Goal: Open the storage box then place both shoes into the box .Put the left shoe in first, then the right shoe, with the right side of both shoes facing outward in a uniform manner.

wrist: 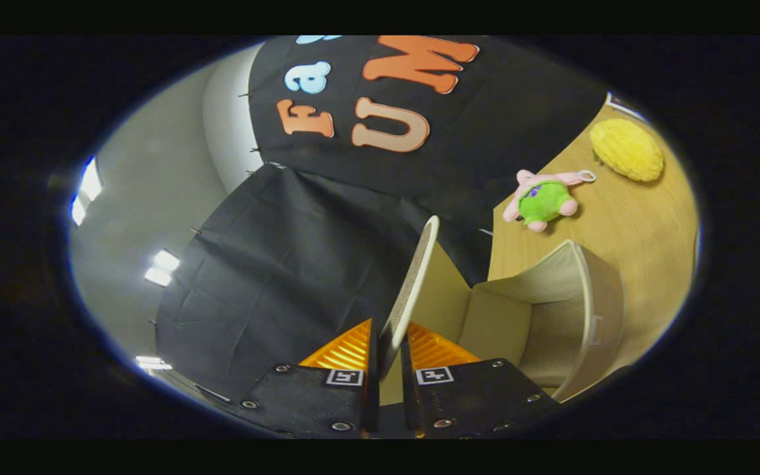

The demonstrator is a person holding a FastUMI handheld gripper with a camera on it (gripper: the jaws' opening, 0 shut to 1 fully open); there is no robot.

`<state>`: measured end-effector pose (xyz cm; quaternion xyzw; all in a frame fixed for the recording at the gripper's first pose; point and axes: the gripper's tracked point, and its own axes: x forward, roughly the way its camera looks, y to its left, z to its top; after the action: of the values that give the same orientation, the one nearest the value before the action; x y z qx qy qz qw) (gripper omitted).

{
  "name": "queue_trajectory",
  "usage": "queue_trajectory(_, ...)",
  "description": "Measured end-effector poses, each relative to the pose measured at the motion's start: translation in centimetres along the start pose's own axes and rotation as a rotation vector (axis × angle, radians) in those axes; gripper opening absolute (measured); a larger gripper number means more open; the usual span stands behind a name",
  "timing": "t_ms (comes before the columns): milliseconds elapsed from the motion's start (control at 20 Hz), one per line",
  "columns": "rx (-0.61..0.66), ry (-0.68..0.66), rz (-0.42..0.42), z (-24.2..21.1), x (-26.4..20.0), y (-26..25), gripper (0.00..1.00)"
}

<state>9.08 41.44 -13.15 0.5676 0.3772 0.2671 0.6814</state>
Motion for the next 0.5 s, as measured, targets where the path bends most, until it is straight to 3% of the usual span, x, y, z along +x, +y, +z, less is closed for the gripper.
queue_trajectory(200, -0.039, 0.012, -0.021, -2.5, 4.3, 1.8, 0.36)
queue_trajectory(350, -0.039, 0.074, -0.056, -5.4, 7.5, 1.9, 0.68)
queue_trajectory(400, -0.045, 0.103, -0.069, -6.5, 8.1, 1.7, 0.75)
queue_trajectory(450, -0.053, 0.128, -0.080, -7.3, 8.6, 1.4, 0.89)
queue_trajectory(500, -0.062, 0.144, -0.092, -7.9, 8.9, 1.2, 0.94)
